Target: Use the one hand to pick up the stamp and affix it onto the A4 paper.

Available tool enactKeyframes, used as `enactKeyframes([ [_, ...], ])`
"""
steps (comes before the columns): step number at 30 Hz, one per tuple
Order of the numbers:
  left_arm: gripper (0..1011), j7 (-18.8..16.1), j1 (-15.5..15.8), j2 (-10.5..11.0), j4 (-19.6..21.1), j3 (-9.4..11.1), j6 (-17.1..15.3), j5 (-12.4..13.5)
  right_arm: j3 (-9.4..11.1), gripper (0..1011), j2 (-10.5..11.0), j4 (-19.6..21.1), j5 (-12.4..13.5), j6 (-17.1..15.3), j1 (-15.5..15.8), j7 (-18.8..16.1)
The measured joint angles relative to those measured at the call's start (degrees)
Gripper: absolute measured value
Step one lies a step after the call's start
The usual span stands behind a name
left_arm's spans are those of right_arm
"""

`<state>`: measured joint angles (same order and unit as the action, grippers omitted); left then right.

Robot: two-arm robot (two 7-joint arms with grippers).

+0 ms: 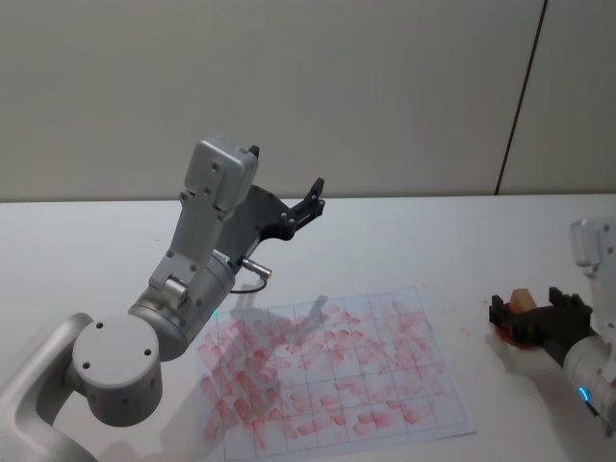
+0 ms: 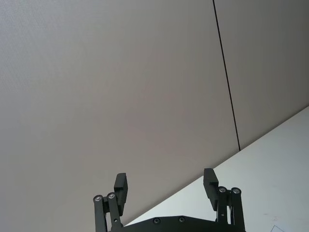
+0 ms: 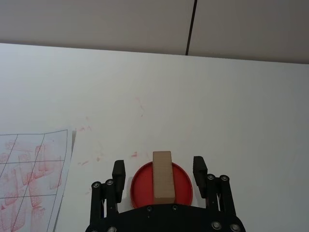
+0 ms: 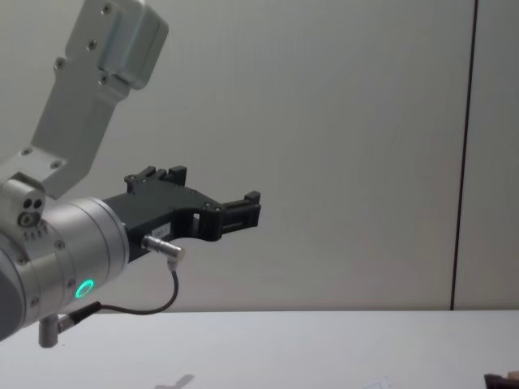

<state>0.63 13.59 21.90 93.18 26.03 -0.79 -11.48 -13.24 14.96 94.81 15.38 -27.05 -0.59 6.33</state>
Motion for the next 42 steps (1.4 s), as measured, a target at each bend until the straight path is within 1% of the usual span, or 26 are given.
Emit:
enactKeyframes([
  [6,1001,0.00,0.00,0.00,0.00,0.00,0.00,0.00,-0.24,729,-0.57,-1.36,-0.77,-0.26,-0.53,-0.58],
  [8,1001,0.00,0.00,0.00,0.00,0.00,0.00,0.00,-0.33,644,-0.76,-1.83,-1.09,-0.34,-0.72,-0.78],
  [10,1001,0.00,0.00,0.00,0.00,0.00,0.00,0.00,-0.39,599,-0.88,-2.10,-1.31,-0.40,-0.82,-0.91],
  [12,1001,0.00,0.00,0.00,0.00,0.00,0.00,0.00,-0.45,519,-1.03,-2.42,-1.64,-0.41,-0.94,-1.05],
  [13,1001,0.00,0.00,0.00,0.00,0.00,0.00,0.00,-0.46,503,-1.07,-2.49,-1.71,-0.41,-0.98,-1.09],
  [18,1001,0.00,0.00,0.00,0.00,0.00,0.00,0.00,-0.54,319,-1.28,-2.68,-2.46,-0.30,-1.07,-1.30],
  [23,1001,0.00,0.00,0.00,0.00,0.00,0.00,0.00,-0.57,219,-1.39,-2.11,-3.10,-0.02,-1.05,-1.35],
  [30,1001,0.00,0.00,0.00,0.00,0.00,0.00,0.00,-0.70,219,-1.61,-0.17,-3.93,0.84,-1.05,-2.24],
  [34,1001,0.00,0.00,0.00,0.00,0.00,0.00,0.00,-0.92,220,-1.95,0.54,-4.12,1.35,-1.42,-3.62],
  [39,1002,0.00,0.00,0.00,0.00,0.00,0.00,0.00,-1.53,220,-2.85,0.73,-4.19,1.62,-2.42,-6.36],
  [42,1001,0.00,0.00,0.00,0.00,0.00,0.00,0.00,-2.08,220,-3.69,0.10,-4.30,1.46,-3.32,-7.99],
])
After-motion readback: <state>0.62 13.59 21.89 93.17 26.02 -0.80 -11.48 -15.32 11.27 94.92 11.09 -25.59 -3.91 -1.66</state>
